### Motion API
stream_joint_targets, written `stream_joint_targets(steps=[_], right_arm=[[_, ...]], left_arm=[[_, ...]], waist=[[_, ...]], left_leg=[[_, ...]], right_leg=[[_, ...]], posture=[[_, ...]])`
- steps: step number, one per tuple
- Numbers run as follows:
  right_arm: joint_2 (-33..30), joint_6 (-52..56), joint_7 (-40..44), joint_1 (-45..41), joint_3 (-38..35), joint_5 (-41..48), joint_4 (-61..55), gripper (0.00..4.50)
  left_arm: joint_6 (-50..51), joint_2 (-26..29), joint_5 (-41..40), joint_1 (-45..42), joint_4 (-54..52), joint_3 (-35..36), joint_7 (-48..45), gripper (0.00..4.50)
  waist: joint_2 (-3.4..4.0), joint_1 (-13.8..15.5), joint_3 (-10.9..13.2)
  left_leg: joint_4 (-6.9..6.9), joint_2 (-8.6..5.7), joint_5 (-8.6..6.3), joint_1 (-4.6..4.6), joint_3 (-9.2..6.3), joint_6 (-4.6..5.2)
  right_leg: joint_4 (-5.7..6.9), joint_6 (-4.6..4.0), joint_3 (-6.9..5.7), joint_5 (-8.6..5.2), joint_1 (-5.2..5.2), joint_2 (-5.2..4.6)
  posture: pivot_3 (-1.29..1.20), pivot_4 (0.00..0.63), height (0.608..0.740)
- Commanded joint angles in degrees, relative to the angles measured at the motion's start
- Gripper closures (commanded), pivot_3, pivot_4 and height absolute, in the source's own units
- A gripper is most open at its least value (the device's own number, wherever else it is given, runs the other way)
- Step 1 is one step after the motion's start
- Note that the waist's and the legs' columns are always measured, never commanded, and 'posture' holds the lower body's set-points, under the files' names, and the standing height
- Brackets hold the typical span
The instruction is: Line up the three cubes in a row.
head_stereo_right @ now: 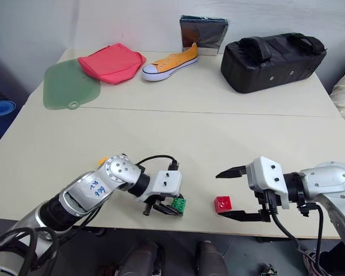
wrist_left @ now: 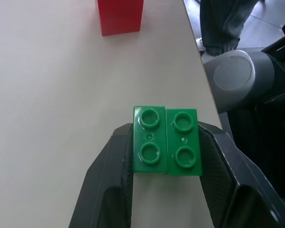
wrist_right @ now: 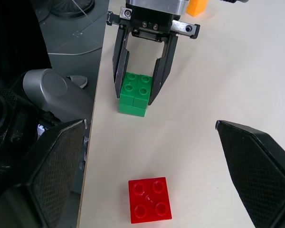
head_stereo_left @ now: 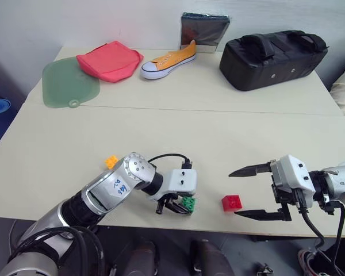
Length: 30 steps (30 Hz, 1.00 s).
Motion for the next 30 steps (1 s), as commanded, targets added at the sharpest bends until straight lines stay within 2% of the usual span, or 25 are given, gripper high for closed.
stream_joint_targets(steps=[1,4,11,22,30], right_arm=[[0.09,0.12,-0.39,0.12,-1.84,1.44,-1.96,0.00],[0.21,0.10,-0.52,0.27,-1.84,1.35,-1.93,0.00],[0.21,-0.11,-0.48,-0.01,-1.39,1.24,-1.75,0.00],[0.06,-0.05,0.05,-0.52,-1.18,1.02,-1.18,0.00],[0.24,-0.29,0.31,-0.82,-0.73,0.67,-0.86,0.00]], left_arm=[[5.04,-1.03,0.32,-0.92,-0.43,-0.26,2.03,3.01],[12.07,-2.77,-0.57,-1.64,-2.31,0.67,4.90,3.01],[14.69,-3.34,-0.61,-1.51,-3.81,-0.26,7.81,3.01],[10.74,-2.67,2.81,-2.02,-5.96,-1.53,13.77,3.01],[13.15,-4.29,-0.94,-1.20,-4.79,-1.10,12.18,3.01]], waist=[[0.00,0.00,0.00],[0.00,0.07,0.00],[-0.01,0.06,-0.01],[-0.01,0.05,-0.01],[-0.01,0.05,-0.01]], left_leg=[[0.00,0.00,0.00,0.00,0.00,0.00],[0.03,-0.01,0.00,0.00,0.00,0.01],[0.10,-0.01,0.00,0.01,-0.01,0.02],[0.20,-0.01,-0.01,0.01,-0.04,0.03],[0.20,-0.01,-0.01,0.00,-0.04,0.03]], right_leg=[[0.00,0.00,0.00,0.00,0.00,0.00],[0.02,0.00,0.01,0.00,0.01,0.00],[0.04,0.00,0.01,0.00,0.03,-0.01],[0.05,0.02,0.01,0.01,0.07,-0.03],[0.04,0.02,0.01,0.01,0.07,-0.03]], posture=[[0.00,0.150,0.740],[0.00,0.150,0.740],[0.00,0.150,0.740],[0.00,0.150,0.740],[0.00,0.150,0.740]])
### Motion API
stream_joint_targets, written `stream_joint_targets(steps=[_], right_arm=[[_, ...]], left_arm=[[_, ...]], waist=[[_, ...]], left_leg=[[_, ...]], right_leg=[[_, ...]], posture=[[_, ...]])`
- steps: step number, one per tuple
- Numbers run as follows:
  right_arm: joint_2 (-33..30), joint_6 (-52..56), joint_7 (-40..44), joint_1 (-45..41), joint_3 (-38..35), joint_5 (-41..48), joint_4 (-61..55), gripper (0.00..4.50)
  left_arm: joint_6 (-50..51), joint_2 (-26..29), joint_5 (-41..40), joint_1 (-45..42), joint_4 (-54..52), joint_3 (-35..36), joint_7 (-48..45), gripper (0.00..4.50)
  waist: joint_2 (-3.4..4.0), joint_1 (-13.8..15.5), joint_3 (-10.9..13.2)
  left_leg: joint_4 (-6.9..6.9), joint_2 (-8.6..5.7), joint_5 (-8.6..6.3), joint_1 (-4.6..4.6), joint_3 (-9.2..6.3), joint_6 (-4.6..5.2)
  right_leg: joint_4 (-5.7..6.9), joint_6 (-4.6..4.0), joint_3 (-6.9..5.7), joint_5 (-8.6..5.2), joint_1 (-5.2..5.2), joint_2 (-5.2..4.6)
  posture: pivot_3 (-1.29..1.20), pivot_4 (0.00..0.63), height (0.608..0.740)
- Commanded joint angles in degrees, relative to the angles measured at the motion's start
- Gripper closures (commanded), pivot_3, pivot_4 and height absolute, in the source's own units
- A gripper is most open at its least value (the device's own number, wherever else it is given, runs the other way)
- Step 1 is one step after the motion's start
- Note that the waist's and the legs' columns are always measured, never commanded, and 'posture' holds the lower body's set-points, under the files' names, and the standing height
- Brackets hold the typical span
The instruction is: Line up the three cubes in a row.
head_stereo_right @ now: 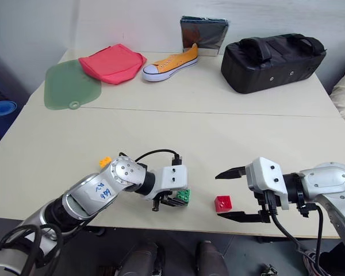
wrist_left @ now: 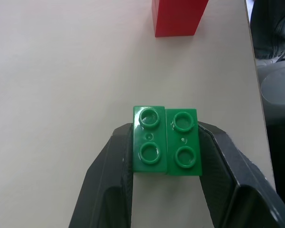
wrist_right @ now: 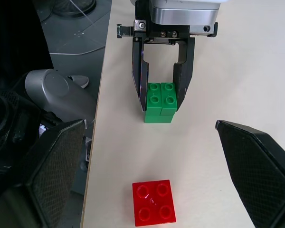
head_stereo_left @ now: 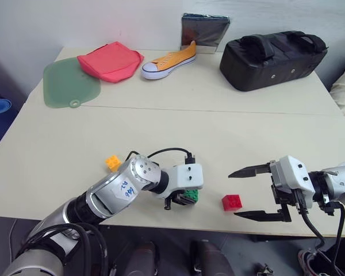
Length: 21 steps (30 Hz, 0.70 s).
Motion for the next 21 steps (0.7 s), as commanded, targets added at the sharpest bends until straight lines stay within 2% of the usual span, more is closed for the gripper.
stream_joint_targets(steps=[1,9,11,18,21], right_arm=[[0.26,-0.76,0.21,-0.68,-0.74,0.73,-0.73,0.00],[0.34,-1.07,0.66,-0.87,-0.46,0.62,-0.29,0.00],[0.44,-1.14,0.67,-1.19,-0.19,0.54,-0.05,0.00],[0.76,-1.61,0.49,-1.20,0.32,0.31,0.07,0.00],[0.74,-1.95,0.57,-1.10,0.36,0.09,0.23,0.00]], left_arm=[[0.52,-0.41,-1.61,0.26,-0.19,-0.21,-0.78,3.01],[-0.14,-1.77,-4.68,3.23,-0.29,2.48,-0.57,3.01],[-0.56,-1.56,-5.02,3.45,-0.02,2.62,-0.61,2.27],[-2.67,0.27,-5.00,3.82,0.27,2.62,-1.27,0.14],[-2.56,0.37,-5.85,3.42,0.32,4.85,-1.31,0.06]], waist=[[0.00,0.03,0.00],[0.00,0.02,0.00],[0.00,0.00,0.00],[0.00,-0.03,0.00],[0.00,-0.02,0.00]], left_leg=[[0.00,0.00,0.00,0.00,0.00,0.00],[-0.01,0.00,0.00,0.00,0.00,0.00],[-0.01,0.00,0.00,-0.01,-0.01,0.00],[-0.02,0.01,0.00,-0.01,0.00,0.00],[-0.03,0.01,0.00,-0.01,0.00,0.00]], right_leg=[[0.00,0.00,0.00,0.00,0.00,0.00],[-0.02,0.00,0.00,0.00,0.00,0.00],[-0.02,0.00,0.00,0.00,0.00,0.00],[-0.02,0.00,0.00,0.00,-0.02,0.00],[-0.02,0.00,-0.01,0.00,-0.02,0.00]], posture=[[0.00,0.150,0.740],[0.00,0.150,0.740],[0.00,0.150,0.740],[0.00,0.150,0.740],[0.00,0.150,0.740]])
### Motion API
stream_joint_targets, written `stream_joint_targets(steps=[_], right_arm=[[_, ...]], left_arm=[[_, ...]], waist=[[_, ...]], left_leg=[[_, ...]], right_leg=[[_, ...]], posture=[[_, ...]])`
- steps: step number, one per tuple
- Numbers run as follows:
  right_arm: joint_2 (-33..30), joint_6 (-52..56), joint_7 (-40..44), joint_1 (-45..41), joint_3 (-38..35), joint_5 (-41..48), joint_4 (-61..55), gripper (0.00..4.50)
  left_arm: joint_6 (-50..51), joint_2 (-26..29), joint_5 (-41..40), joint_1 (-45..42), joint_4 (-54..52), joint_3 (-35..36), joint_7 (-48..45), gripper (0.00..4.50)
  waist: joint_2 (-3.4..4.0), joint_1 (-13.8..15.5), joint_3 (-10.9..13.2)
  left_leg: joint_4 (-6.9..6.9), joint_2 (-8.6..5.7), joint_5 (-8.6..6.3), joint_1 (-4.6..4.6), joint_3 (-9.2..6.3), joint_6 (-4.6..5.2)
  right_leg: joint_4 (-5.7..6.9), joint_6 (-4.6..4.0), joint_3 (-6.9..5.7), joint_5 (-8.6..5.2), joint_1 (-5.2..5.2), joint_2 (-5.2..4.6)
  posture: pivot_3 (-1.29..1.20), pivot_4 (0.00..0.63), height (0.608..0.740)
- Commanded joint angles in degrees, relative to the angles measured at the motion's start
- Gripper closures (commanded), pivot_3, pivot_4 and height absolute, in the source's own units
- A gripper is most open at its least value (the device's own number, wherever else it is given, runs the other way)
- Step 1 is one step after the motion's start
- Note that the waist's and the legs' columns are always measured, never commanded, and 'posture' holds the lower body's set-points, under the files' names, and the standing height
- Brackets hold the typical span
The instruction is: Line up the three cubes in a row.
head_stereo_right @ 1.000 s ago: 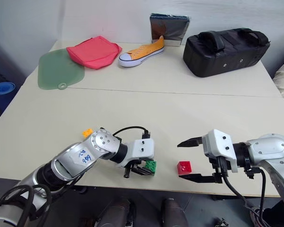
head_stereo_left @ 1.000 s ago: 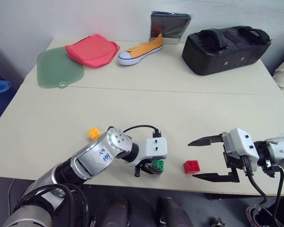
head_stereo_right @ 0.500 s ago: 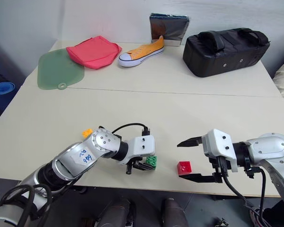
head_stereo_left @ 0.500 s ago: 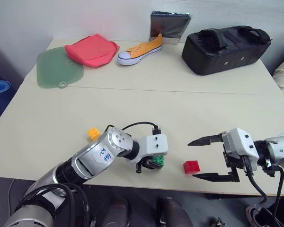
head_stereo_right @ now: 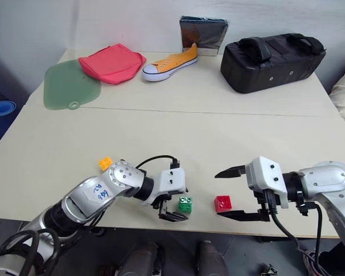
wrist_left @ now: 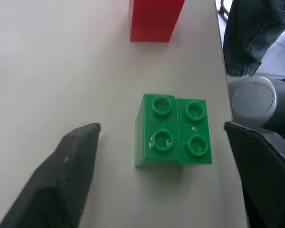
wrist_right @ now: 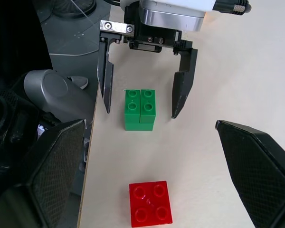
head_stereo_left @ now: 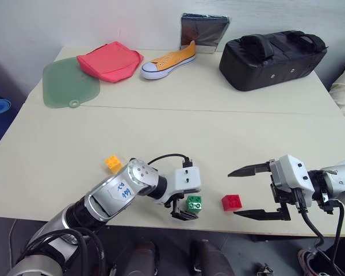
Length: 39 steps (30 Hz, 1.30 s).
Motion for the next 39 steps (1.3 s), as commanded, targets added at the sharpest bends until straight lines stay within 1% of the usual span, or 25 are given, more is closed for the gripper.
stream_joint_targets(steps=[1,4,5,7,9,11,13,14,17,21,24,26,28,29,31,33,36,39], right_arm=[[0.38,-0.88,0.28,-0.30,-0.34,0.26,-0.49,0.00],[0.35,-0.84,0.42,-0.56,-0.37,0.40,-0.13,0.00],[0.37,-0.70,0.62,-0.77,-0.36,0.68,0.13,0.00],[0.34,-0.05,1.26,-1.58,-0.29,1.68,0.71,0.00],[0.59,0.85,1.61,-3.11,-0.14,2.81,1.58,0.00],[1.27,2.62,1.18,-6.32,0.27,4.59,3.05,0.00],[2.09,3.71,1.23,-9.72,1.12,5.19,5.09,0.00],[2.35,3.62,1.66,-10.61,1.38,5.04,6.12,0.00],[3.67,2.73,2.92,-14.20,3.55,3.74,9.44,0.00],[5.33,1.36,5.24,-18.49,6.46,1.99,13.06,0.00],[6.73,0.15,7.47,-22.68,8.76,0.42,16.83,0.00],[7.30,-0.48,8.72,-24.60,9.59,-0.27,18.72,0.00],[7.86,-0.82,9.60,-26.07,10.16,-0.88,20.02,0.00],[7.99,-1.01,10.01,-26.46,10.23,-1.08,20.54,0.00],[8.60,-1.12,10.77,-28.21,10.97,-1.48,21.70,0.00],[9.19,-1.21,11.39,-29.60,11.65,-1.98,22.52,0.00],[9.47,-1.33,11.96,-30.41,11.82,-2.59,22.99,0.00],[9.38,-0.66,11.40,-30.34,11.34,-2.41,21.99,0.00]], left_arm=[[-0.04,0.30,-2.37,-0.85,-0.62,4.19,-0.95,0.06],[2.49,0.56,-6.47,-2.83,0.21,9.46,-2.86,0.06],[3.67,0.46,-9.11,-3.70,0.79,12.34,-4.18,0.06],[3.99,2.65,-13.66,-4.89,1.40,16.67,-8.71,0.06],[1.57,6.16,-16.01,-4.97,2.35,19.63,-13.11,0.06],[-3.22,11.12,-17.01,-4.18,4.04,23.98,-17.58,0.06],[-5.88,15.60,-17.24,-2.60,6.00,29.33,-18.63,0.06],[-6.43,16.73,-17.20,-1.87,6.66,31.12,-17.95,0.06],[-9.90,19.65,-16.90,5.43,6.78,41.67,-14.56,0.06],[-13.77,21.40,-17.79,18.80,1.97,55.13,-13.92,0.06],[-6.79,21.08,-19.23,33.83,-3.31,72.01,-12.93,0.06],[-6.37,20.62,-17.63,42.93,-4.97,79.12,-13.42,0.06],[-8.56,19.71,-15.76,50.75,-4.83,84.06,-14.41,0.06],[-9.57,19.42,-15.57,53.05,-4.94,85.28,-14.40,0.06],[-14.26,16.95,-12.50,59.53,-2.77,88.07,-14.19,0.06],[-16.34,15.55,-12.08,61.81,-1.08,88.54,-13.21,0.06],[-16.65,17.02,-13.56,58.63,-0.50,85.14,-11.24,0.06],[-15.75,20.82,-14.07,52.60,1.26,78.63,-9.81,0.06]], waist=[[0.00,-0.01,0.00],[0.00,-0.01,0.00],[0.00,-0.01,0.00],[0.00,-0.16,0.00],[0.00,-0.44,0.00],[-0.01,-0.87,0.01],[-0.02,-1.51,0.01],[-0.02,-1.60,0.01],[-0.02,-1.56,0.01],[-0.03,-1.62,0.02],[-0.04,-2.15,0.03],[-0.06,-2.35,0.04],[-0.06,-2.54,0.03],[-0.06,-2.35,0.03],[-0.06,-2.18,0.03],[-0.05,-2.21,0.03],[-0.07,-1.61,0.02],[-0.06,-1.40,0.02]], left_leg=[[0.00,0.00,0.00,0.00,0.00,0.00],[0.00,0.00,0.00,0.00,0.00,0.00],[0.00,0.00,0.00,-0.01,0.00,0.00],[0.01,0.00,0.00,-0.03,0.00,0.00],[-0.02,0.01,0.01,-0.02,0.00,-0.02],[-0.07,0.02,0.03,0.01,0.00,-0.06],[-0.12,0.03,0.07,0.01,0.00,-0.12],[-0.17,0.04,0.07,0.05,0.01,-0.13],[-0.34,0.04,0.08,0.10,0.01,-0.15],[-0.43,0.07,0.06,-0.01,0.00,-0.13],[-0.42,0.07,0.01,-0.04,0.01,-0.10],[-0.44,0.09,-0.02,-0.04,-0.03,-0.10],[-0.48,0.10,-0.02,0.01,-0.03,-0.12],[-0.49,0.08,-0.03,0.03,-0.05,-0.12],[-0.49,0.08,-0.06,0.03,-0.08,-0.14],[-0.50,0.08,-0.16,0.05,-0.06,-0.13],[-0.53,0.09,-0.31,0.05,-0.13,0.07],[-0.53,0.07,-0.31,0.05,-0.15,0.07]], right_leg=[[0.00,0.00,0.00,0.00,0.00,0.00],[0.00,0.00,0.00,0.00,-0.01,0.00],[0.00,0.00,-0.01,0.00,-0.01,0.00],[0.01,0.00,-0.01,0.00,-0.03,0.00],[-0.01,0.00,-0.02,0.00,-0.04,0.00],[0.00,-0.01,-0.03,-0.01,-0.04,0.01],[0.00,-0.03,-0.03,-0.01,-0.07,0.01],[0.00,-0.05,-0.03,-0.03,-0.07,0.01],[-0.06,-0.08,-0.04,-0.04,-0.07,-0.01],[-0.06,-0.08,-0.04,-0.04,-0.16,-0.04],[-0.12,-0.07,-0.02,-0.04,-0.17,-0.09],[-0.31,-0.10,-0.05,-0.05,-0.16,-0.10],[-0.34,-0.11,-0.06,-0.06,-0.13,-0.11],[-0.32,-0.13,-0.07,-0.07,-0.11,-0.13],[-0.34,-0.14,-0.13,-0.07,-0.10,-0.16],[-0.38,-0.16,-0.11,-0.08,-0.09,-0.18],[-0.38,-0.20,-0.19,-0.10,-0.08,-0.19],[-0.38,-0.21,-0.21,-0.09,-0.07,-0.22]], posture=[[0.00,0.150,0.740],[0.00,0.150,0.740],[0.00,0.150,0.740],[0.00,0.150,0.740],[0.00,0.150,0.740],[0.00,0.150,0.740],[0.00,0.150,0.740],[0.00,0.150,0.740],[0.00,0.150,0.740],[0.00,0.150,0.740],[0.00,0.150,0.740],[0.00,0.150,0.740],[0.00,0.150,0.740],[0.00,0.150,0.740],[0.00,0.150,0.740],[0.00,0.150,0.740],[0.00,0.150,0.740],[0.00,0.150,0.740]])
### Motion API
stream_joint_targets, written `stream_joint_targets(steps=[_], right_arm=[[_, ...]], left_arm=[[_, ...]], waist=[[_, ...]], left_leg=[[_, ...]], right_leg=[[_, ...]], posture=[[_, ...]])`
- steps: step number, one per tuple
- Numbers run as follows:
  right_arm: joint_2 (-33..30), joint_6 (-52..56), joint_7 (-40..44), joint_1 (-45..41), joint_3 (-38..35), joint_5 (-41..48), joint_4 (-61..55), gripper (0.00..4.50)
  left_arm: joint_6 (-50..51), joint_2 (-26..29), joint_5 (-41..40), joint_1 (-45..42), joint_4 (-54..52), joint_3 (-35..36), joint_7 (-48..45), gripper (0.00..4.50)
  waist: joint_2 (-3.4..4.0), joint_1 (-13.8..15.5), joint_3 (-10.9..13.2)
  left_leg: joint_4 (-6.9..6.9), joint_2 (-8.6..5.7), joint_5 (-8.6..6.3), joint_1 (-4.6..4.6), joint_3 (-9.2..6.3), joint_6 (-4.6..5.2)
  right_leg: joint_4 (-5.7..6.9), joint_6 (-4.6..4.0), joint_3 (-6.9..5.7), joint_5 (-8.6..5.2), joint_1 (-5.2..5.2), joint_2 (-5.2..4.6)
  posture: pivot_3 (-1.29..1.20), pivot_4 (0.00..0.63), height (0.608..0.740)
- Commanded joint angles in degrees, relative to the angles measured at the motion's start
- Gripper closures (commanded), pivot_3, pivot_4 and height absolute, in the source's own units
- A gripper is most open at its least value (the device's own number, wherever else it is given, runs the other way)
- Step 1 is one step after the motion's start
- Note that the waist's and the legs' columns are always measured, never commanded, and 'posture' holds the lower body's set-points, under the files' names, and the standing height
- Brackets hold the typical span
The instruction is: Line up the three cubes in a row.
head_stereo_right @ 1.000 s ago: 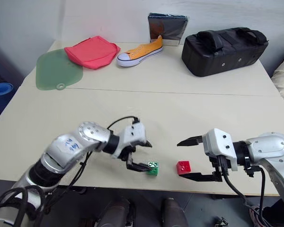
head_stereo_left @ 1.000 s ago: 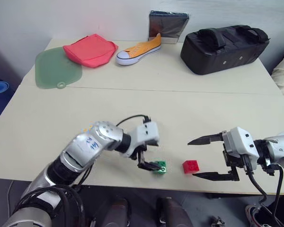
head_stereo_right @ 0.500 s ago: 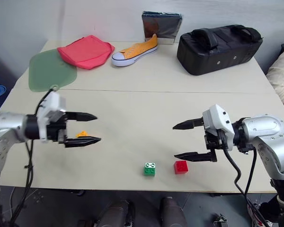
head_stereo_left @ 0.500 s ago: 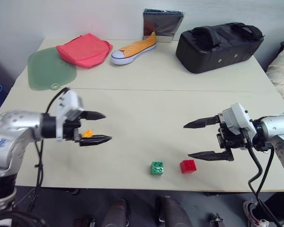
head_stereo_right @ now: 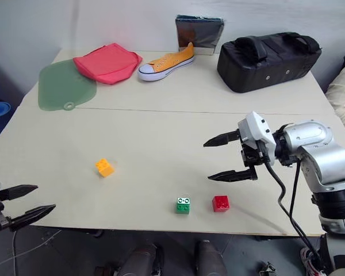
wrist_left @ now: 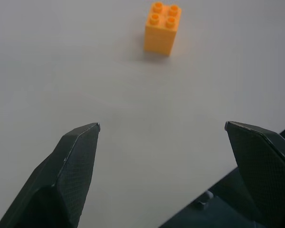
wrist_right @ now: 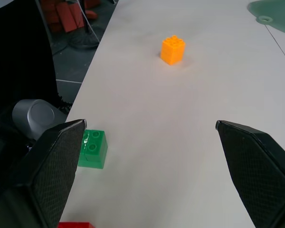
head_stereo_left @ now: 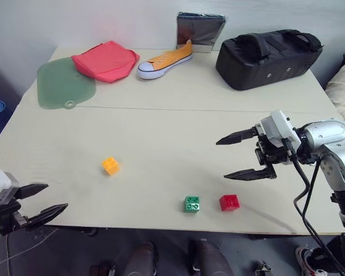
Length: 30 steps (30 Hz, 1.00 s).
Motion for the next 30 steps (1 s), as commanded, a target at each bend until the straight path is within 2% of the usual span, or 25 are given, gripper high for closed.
stream_joint_targets(steps=[1,4,7,13,20,26,29,30], right_arm=[[-0.43,-0.09,-0.04,-0.26,-1.62,0.30,-1.78,0.00],[-0.49,0.63,-1.34,0.91,-2.15,0.63,-3.77,0.00],[-0.36,1.72,-3.59,2.91,-3.14,1.29,-6.50,0.00],[-0.63,3.53,-6.83,6.64,-5.18,2.60,-11.68,0.00],[-0.30,4.00,-8.68,6.71,-5.36,2.58,-12.51,0.00],[-0.48,4.11,-9.50,7.72,-5.57,2.81,-13.56,0.00],[-0.50,3.98,-9.70,8.07,-5.60,2.77,-13.66,0.00],[-0.50,3.99,-9.76,8.15,-5.59,2.79,-13.72,0.00]], left_arm=[[0.01,3.93,-0.71,-5.45,1.30,-5.77,1.77,0.06],[2.64,7.14,-0.52,-13.53,5.16,-13.09,4.25,0.06],[3.61,8.90,1.97,-22.85,10.38,-23.84,6.47,0.06],[1.67,6.90,4.48,-35.91,17.69,-36.80,7.56,0.06],[-0.56,5.58,8.19,-40.75,21.25,-44.71,8.65,0.06],[-3.00,6.99,11.26,-38.55,19.56,-47.57,7.92,0.06],[-4.12,4.54,11.62,-39.35,20.89,-46.99,9.85,0.62],[-4.29,4.01,11.76,-39.55,21.20,-47.08,10.08,0.93]], waist=[[0.01,-0.15,0.00],[0.02,-0.46,-0.01],[0.02,-0.60,-0.01],[0.01,-1.40,-0.01],[0.01,-1.45,0.00],[0.01,-1.52,0.00],[0.01,-1.40,0.00],[0.01,-1.40,0.00]], left_leg=[[-0.01,0.00,0.01,0.00,0.01,-0.04],[-0.06,0.00,0.04,-0.02,0.04,-0.20],[-0.16,0.00,0.05,-0.03,0.06,-0.23],[-0.15,0.01,0.05,-0.13,0.12,-0.23],[-0.02,0.03,0.12,-0.12,0.19,-0.25],[0.00,0.04,0.13,-0.12,0.19,-0.26],[-0.01,0.04,0.13,-0.13,0.19,-0.26],[0.02,0.03,0.13,-0.13,0.19,-0.24]], right_leg=[[-0.02,0.00,0.00,0.00,0.00,0.00],[-0.08,0.01,0.02,0.00,-0.03,0.01],[-0.08,0.00,0.01,0.00,-0.09,0.03],[0.10,0.04,0.01,0.02,-0.15,0.10],[0.32,0.04,0.04,0.02,-0.21,0.11],[0.40,0.04,0.06,0.02,-0.22,0.11],[0.38,0.04,0.05,0.02,-0.22,0.11],[0.37,0.04,0.06,0.02,-0.21,0.09]], posture=[[0.00,0.150,0.740],[0.00,0.150,0.740],[0.00,0.150,0.740],[0.00,0.150,0.740],[0.00,0.150,0.740],[0.00,0.150,0.740],[0.00,0.150,0.740],[0.00,0.150,0.740]])
